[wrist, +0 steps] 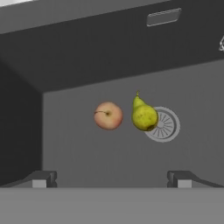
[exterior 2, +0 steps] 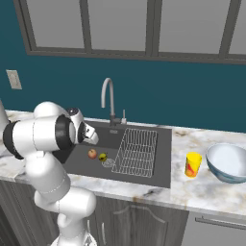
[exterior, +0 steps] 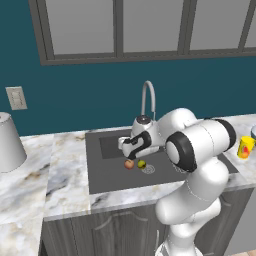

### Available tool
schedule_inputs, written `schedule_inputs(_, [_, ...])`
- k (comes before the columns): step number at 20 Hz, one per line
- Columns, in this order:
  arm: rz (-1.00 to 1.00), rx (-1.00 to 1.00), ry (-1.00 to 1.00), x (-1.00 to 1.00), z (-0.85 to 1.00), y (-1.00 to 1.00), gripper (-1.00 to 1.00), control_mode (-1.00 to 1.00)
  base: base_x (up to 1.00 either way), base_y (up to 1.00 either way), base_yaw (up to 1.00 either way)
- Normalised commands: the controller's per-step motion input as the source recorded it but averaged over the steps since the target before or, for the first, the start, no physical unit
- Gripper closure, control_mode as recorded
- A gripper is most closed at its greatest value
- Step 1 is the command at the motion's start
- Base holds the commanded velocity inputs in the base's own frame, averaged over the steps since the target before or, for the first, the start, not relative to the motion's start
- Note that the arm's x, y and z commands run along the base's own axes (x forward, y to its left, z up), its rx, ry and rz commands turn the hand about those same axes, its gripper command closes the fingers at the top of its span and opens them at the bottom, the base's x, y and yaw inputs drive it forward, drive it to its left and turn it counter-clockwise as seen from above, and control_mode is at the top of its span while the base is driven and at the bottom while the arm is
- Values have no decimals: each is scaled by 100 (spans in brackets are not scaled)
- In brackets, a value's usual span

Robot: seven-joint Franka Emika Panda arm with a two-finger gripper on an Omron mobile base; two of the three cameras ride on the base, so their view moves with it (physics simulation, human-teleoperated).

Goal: Remove the pear and peach from the sink. Then move the bowl and cup from the counter to the sink for washing.

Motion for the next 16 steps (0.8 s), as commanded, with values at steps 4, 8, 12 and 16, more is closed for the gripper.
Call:
schedule_inputs(4, [1,0,0,9,-6,0,-100,-100,0,0,0])
schedule_inputs(8, [1,0,0,7,-9,0,-100,-100,0,0,0])
schedule_inputs(12, [1,0,-2,7,-10,0,-100,-100,0,0,0])
schedule_inputs(16, [0,-1,-4,7,-11,0,-100,-100,0,0,0])
